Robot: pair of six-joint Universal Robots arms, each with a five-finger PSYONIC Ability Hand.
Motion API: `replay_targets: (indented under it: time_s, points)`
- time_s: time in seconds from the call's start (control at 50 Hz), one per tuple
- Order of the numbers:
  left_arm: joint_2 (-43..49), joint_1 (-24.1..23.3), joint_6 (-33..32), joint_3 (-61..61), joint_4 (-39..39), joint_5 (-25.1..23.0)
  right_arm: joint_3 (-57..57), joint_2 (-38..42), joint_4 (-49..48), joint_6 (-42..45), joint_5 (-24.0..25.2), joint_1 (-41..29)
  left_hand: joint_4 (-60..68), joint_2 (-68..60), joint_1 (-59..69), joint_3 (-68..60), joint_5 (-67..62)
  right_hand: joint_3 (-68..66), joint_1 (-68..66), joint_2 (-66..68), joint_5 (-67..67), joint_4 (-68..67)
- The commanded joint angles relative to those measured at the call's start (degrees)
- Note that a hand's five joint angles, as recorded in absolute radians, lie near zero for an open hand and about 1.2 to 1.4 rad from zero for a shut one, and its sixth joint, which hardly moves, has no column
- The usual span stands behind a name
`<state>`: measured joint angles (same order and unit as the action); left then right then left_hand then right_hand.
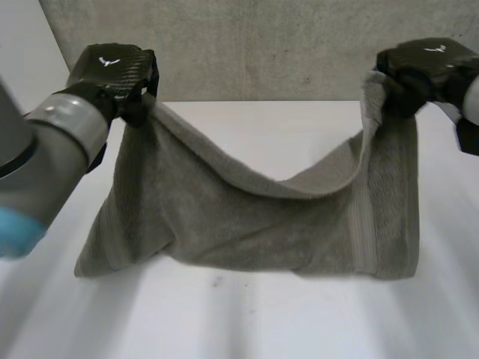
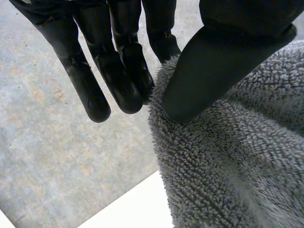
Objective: Fold the towel.
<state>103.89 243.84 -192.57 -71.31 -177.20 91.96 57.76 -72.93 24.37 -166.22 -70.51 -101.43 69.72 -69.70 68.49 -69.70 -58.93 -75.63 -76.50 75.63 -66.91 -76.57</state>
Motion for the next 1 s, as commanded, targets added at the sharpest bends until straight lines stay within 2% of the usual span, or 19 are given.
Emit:
replay_targets:
  time_s: [0.02,0.1,0.18,0.28,0.34,0.38,0.42,0.44,0.52,0.6,0.64,0.68,0.76,0.82,0.84,0.86,0.88,0.92,1.0]
  points:
    - [13.86,1.37,0.53,24.13,-8.75,0.94,-10.27,11.55,-20.26,-5.15,-7.6,-3.43,10.28,-10.3,11.51,-10.3,-11.07,-4.37,-3.5,4.37,-3.09,-3.43]
    - [15.38,1.9,0.88,33.43,-11.41,2.17,-13.37,13.43,-33.48,-8.59,-9.55,-3.6,10.28,-10.3,11.51,-10.3,-11.07,-4.37,-3.5,4.37,-3.09,-3.43]
    - [14.16,1.99,1.49,38.43,-12.2,5.15,-12.85,12.02,-36.77,-10.79,-9.56,-3.25,10.28,-10.3,11.51,-10.3,-11.07,-4.37,-3.5,4.37,-3.09,-3.43]
    - [10.98,1.99,2.55,34.92,-10.27,6.13,-10.47,8.68,-36.24,-13.34,-8.94,-3.25,10.28,-10.3,11.51,-10.3,-11.07,-4.37,-3.5,4.37,-3.09,-3.43]
    - [8.89,2.25,2.81,26.36,-7.91,6.04,-8.72,7.98,-32.11,-13.08,-6.92,-3.08,10.28,-10.3,11.51,-10.3,-11.07,-4.37,-3.5,4.37,-3.09,-3.43]
    - [7.56,2.43,2.9,21.3,-7.19,5.87,-8.02,9.02,-24.76,-12.56,-3.42,-2.38,10.28,-10.3,11.51,-10.3,-11.07,-4.37,-3.5,4.37,-3.09,-3.43]
    - [5.46,2.95,2.81,9.76,-7.01,5.43,-7.06,9.73,-21.68,-11.42,-1.75,-2.11,10.28,-10.3,11.51,-10.3,-11.07,-4.37,-3.5,4.37,-3.09,-3.43]
    - [5.45,2.96,2.81,9.7,-7.01,5.43,-7.05,9.73,-21.65,-11.41,-1.73,-2.11,10.28,-10.3,11.51,-10.3,-11.07,-4.37,-3.5,4.37,-3.09,-3.43]
    - [4.92,2.87,2.73,-6.16,-11.13,4.81,1.53,12.8,-18.4,-1.95,1.86,-1.06,10.28,-10.3,11.51,-10.3,-11.07,-4.37,-3.5,4.37,-3.09,-3.43]
    - [5.8,2.61,2.55,-14.56,-16.07,4.02,9.04,14.04,-21.47,4.15,2.84,-0.26,10.28,-10.3,11.51,-10.3,-11.07,-4.37,-3.5,4.37,-3.09,-3.43]
    - [6.24,2.52,2.55,-17.9,-18.7,3.76,16.03,16.4,-28.29,7.3,3.45,0.53,10.28,-10.3,11.51,-10.3,-11.07,-4.37,-3.5,4.37,-3.09,-3.43]
    - [8.34,1.91,2.2,-22.45,-23.08,3.32,18.94,17.54,-31.64,7.83,3.71,0.88,10.28,-10.3,11.51,-10.3,-11.07,-4.37,-3.5,4.37,-3.09,-3.43]
    - [9.4,1.29,2.11,-24.58,-25.03,3.32,25.37,18.87,-38.94,8.19,3.72,1.14,10.28,-10.3,11.51,-10.3,-11.07,-4.37,-3.5,4.37,-3.09,-3.43]
    - [9.49,1.2,2.11,-25.54,-25.21,3.23,26.97,18.87,-40.46,8.28,3.8,1.14,10.28,-10.3,11.51,-10.3,-11.07,-4.37,-3.5,4.37,-3.09,-3.43]
    - [9.32,1.2,2.11,-25.72,-25.12,3.23,28.45,18.61,-41.41,8.28,3.89,1.14,10.28,-10.3,11.51,-10.3,-11.07,-1.27,-0.39,1.27,0.02,-0.33]
    - [9.31,1.2,2.11,-25.72,-25.12,3.23,29.59,18.26,-41.69,8.37,3.98,1.14,10.28,-10.3,11.51,-10.3,-11.07,10.26,11.13,-10.26,11.54,11.19]
    - [9.05,1.11,2.11,-25.81,-25.12,3.23,29.6,18.26,-41.69,8.37,3.98,1.14,10.28,-10.3,11.51,-10.3,-11.07,10.37,11.25,-10.37,11.66,11.31]
    - [8.7,1.11,2.11,-25.98,-25.12,3.23,31.88,17.12,-41.95,8.89,3.98,1.06,10.28,-10.3,11.51,-10.3,-11.07,39.36,40.23,-39.36,40.64,40.3]
    - [8.53,1.02,2.11,-26.25,-25.12,3.23,34.79,15.09,-43.09,10.74,3.72,0.79,10.28,-10.3,11.51,-10.3,-11.07,42.84,43.71,-42.84,44.12,43.78]
